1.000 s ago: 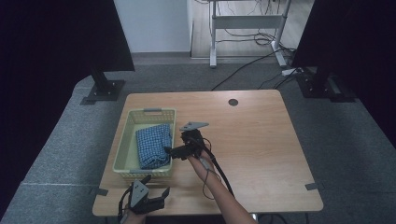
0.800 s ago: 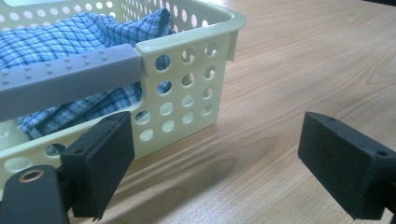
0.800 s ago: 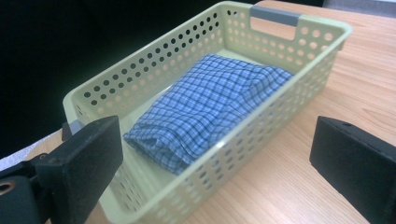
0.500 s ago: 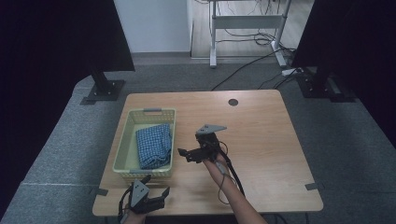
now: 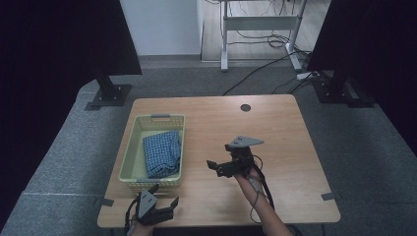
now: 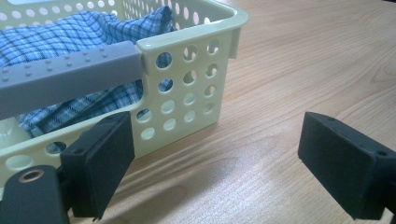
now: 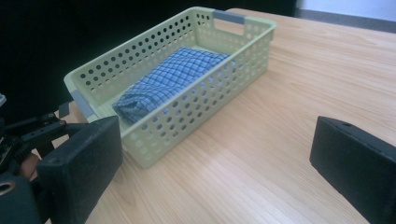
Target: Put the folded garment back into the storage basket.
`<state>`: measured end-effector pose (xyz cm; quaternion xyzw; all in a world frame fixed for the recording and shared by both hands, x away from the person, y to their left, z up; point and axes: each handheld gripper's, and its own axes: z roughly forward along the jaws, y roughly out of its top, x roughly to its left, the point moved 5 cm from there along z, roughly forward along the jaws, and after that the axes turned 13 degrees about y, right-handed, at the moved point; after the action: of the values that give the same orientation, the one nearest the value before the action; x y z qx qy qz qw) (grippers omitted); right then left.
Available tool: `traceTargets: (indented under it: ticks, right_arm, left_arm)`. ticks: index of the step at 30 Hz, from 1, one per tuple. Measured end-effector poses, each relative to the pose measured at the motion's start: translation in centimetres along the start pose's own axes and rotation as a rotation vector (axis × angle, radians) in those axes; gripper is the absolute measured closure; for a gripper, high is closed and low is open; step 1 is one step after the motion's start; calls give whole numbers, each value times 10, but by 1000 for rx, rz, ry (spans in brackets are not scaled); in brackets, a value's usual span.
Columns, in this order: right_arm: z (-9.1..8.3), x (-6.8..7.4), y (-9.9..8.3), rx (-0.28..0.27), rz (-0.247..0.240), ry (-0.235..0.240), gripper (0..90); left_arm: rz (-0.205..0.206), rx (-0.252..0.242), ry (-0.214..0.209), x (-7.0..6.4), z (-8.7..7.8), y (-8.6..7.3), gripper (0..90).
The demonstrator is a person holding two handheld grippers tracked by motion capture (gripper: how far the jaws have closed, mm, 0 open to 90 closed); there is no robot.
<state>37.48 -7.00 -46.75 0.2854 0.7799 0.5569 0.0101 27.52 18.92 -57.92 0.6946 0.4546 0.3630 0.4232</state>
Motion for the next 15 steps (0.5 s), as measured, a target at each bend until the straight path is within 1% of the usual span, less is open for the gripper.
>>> traceTargets:
  ticks: [3,7,11,15]
  right_arm:
    - [-13,-1,-4,-24,3,-10,21]
    - [-27,-4,-11,-42,3,-26,21]
    - [-42,-6,-19,-67,9,-31,21]
    - [-57,-9,-26,-83,11,-52,21]
  left_arm:
    - [1,0,3,0,0,0,110]
    - [0,1,4,0,0,0,110]
    - [0,3,3,0,0,0,109]
    - [-1,2,3,0,0,0,109]
